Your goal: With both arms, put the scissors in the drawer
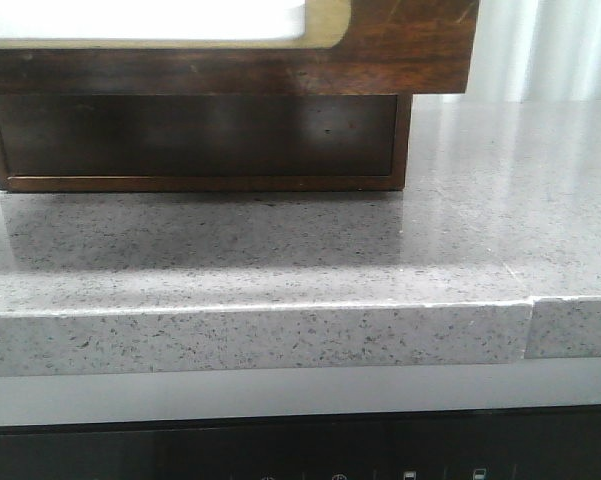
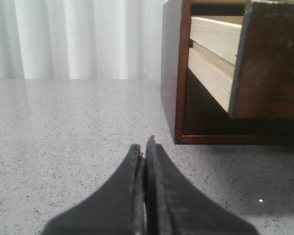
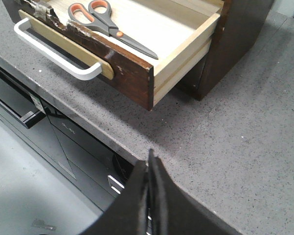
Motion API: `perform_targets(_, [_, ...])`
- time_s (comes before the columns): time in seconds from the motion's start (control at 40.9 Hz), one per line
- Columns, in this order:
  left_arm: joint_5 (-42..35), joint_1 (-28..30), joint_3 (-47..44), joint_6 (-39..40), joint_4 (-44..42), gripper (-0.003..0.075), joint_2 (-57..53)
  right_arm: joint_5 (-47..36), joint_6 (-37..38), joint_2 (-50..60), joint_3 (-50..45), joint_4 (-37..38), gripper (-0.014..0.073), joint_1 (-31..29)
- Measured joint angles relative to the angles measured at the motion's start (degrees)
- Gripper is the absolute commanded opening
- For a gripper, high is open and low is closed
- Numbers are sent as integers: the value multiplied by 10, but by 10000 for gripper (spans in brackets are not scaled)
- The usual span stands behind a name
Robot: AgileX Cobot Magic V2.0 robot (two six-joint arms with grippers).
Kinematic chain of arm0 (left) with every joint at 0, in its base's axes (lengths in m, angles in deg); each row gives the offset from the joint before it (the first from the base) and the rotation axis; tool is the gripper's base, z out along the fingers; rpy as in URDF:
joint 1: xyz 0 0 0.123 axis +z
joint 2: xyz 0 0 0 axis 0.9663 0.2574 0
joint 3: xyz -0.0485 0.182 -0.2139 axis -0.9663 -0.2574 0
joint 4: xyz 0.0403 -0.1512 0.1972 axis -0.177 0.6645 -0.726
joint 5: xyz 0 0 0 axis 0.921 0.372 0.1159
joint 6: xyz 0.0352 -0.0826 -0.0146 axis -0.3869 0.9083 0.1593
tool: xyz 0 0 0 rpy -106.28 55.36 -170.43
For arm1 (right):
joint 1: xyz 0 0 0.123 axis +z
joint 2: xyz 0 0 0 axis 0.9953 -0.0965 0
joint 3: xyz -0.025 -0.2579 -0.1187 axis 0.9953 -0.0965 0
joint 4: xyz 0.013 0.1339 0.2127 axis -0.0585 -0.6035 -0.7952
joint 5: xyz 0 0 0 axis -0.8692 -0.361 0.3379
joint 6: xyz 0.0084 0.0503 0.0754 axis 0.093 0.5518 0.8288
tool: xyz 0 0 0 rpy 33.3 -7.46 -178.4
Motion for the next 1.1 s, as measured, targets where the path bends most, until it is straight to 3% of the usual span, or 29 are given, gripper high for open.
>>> perform_targets(0.196, [0, 0, 0, 0, 0, -20, 0, -6, 0, 4, -7, 0, -117, -5])
perform_targets(0.318, [0, 0, 0, 0, 0, -20, 0, -51, 0, 35, -50, 7, -117, -58])
perform_targets(0.538, [0, 0, 0, 0, 0, -20, 0, -217, 0, 129, -202, 33, -117, -209])
perform_targets(0.733, [0, 0, 0, 0, 0, -20, 0, -358, 0, 213, -361, 38, -117, -303])
perform_targets(1.1, [0, 0, 0, 0, 0, -20, 0, -532, 0, 297, -590, 35, -117, -391])
